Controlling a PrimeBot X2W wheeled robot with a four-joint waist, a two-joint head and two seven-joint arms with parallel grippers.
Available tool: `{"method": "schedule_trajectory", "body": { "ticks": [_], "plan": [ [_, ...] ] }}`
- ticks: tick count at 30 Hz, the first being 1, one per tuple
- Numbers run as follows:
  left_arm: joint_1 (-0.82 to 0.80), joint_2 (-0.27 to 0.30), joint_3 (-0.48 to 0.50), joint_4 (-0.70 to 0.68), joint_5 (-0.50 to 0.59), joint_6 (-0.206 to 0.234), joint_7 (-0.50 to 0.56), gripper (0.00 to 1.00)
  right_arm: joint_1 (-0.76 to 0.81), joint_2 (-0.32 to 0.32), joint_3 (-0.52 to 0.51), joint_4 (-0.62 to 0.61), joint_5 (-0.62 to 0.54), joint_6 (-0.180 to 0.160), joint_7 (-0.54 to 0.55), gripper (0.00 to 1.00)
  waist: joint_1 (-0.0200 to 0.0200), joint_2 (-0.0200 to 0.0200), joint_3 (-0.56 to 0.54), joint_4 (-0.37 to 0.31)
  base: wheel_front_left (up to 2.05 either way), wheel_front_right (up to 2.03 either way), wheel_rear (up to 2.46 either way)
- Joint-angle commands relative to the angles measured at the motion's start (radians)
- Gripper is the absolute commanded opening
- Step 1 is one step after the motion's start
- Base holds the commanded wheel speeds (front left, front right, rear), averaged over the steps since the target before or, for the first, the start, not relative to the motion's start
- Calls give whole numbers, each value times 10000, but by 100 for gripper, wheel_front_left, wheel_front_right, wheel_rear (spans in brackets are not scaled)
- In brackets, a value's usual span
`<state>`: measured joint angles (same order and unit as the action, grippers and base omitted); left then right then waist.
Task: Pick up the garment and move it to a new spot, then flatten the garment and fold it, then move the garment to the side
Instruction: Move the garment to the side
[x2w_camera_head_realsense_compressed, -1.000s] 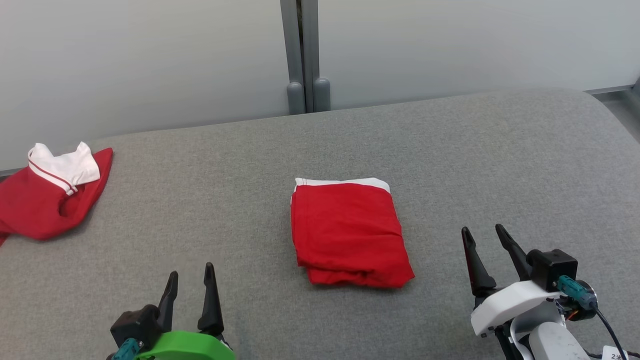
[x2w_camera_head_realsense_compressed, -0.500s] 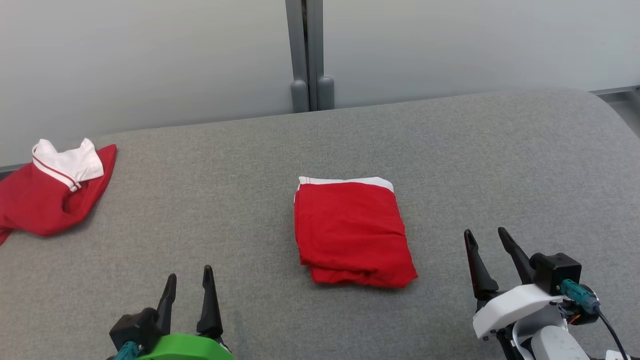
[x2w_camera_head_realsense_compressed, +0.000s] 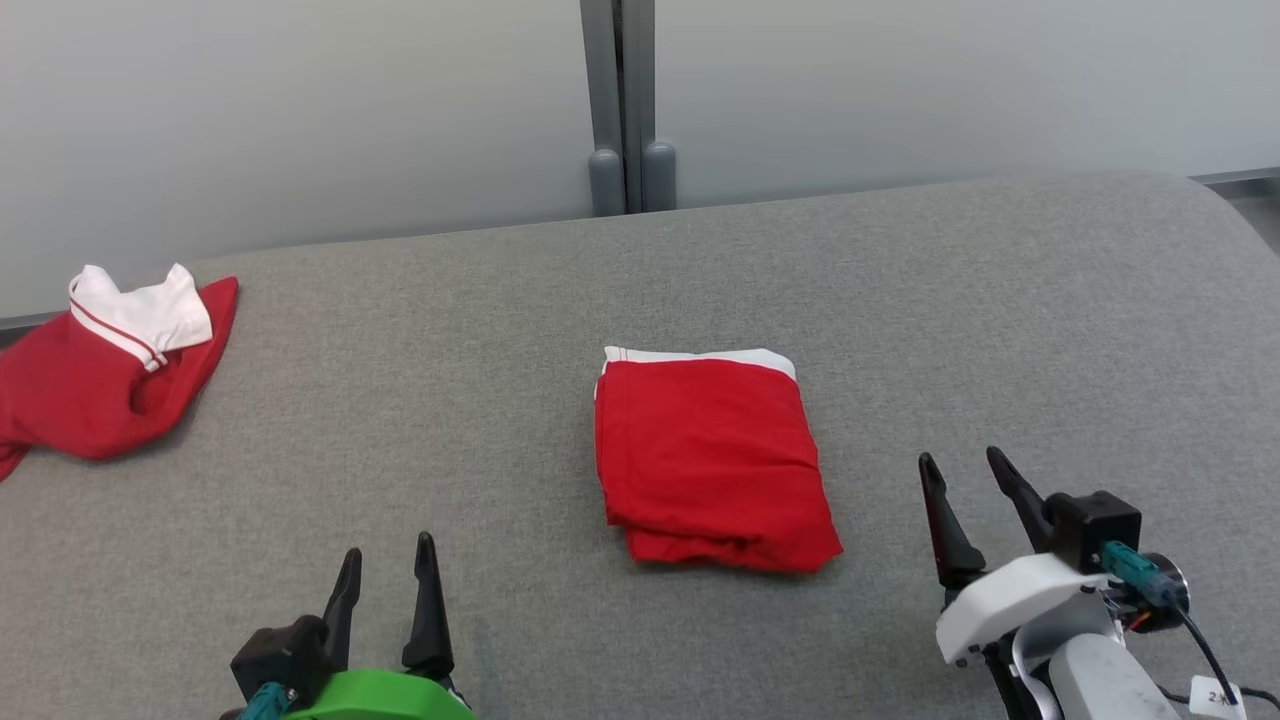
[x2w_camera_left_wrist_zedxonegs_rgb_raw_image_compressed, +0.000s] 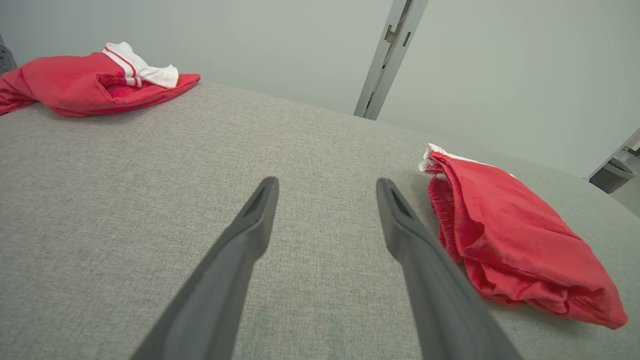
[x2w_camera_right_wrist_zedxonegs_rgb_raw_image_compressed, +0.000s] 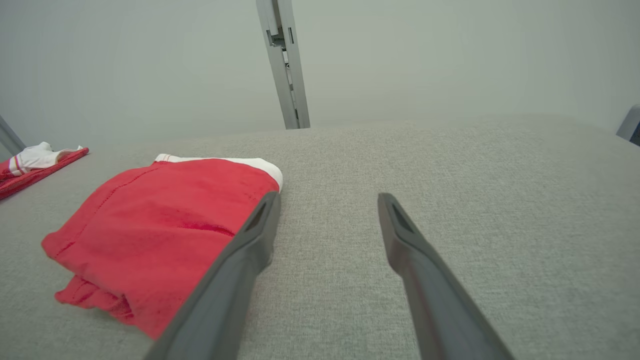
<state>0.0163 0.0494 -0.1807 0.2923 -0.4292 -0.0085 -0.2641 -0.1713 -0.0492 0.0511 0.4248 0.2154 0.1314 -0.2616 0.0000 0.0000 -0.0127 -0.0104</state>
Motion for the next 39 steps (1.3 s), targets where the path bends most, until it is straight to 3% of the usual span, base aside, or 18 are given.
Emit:
{"method": "schedule_trajectory", "body": {
  "ticks": [1,5,12,24,34,35,37,39],
  "plan": [
    [-58,21,-27,18,16,2,-2,100,-334,-26,142,120,-148,-15,-47,100,0,0,49,76,0,0,0],
    [-262,21,-138,54,95,-13,-2,100,-1354,-37,441,470,-567,-15,387,100,0,0,218,223,0,0,0],
    [-538,24,-396,109,-34,-43,-2,100,-2985,-115,587,1357,-945,-15,2342,100,0,0,603,782,0,0,0],
    [-730,23,-398,99,-75,21,-2,100,-3714,-512,1140,3243,385,-15,4985,100,0,0,1063,1771,0,0,0],
    [-828,23,-533,160,7,-7,-2,100,-3828,-635,1805,3893,1395,-10,5658,100,0,0,1224,2007,0,0,0],
    [-839,23,-548,158,3,-7,-2,100,-3826,-637,1874,3922,1482,-10,5668,59,0,0,1245,2014,0,0,0],
    [-864,23,-566,163,14,-9,-2,100,-3856,-621,1965,4020,1627,-9,5704,37,0,0,1285,2010,0,0,0],
    [-892,23,-573,175,43,-15,-2,100,-3887,-618,2104,4115,1705,-7,5750,24,0,0,1332,1988,0,0,0]
  ]
}}
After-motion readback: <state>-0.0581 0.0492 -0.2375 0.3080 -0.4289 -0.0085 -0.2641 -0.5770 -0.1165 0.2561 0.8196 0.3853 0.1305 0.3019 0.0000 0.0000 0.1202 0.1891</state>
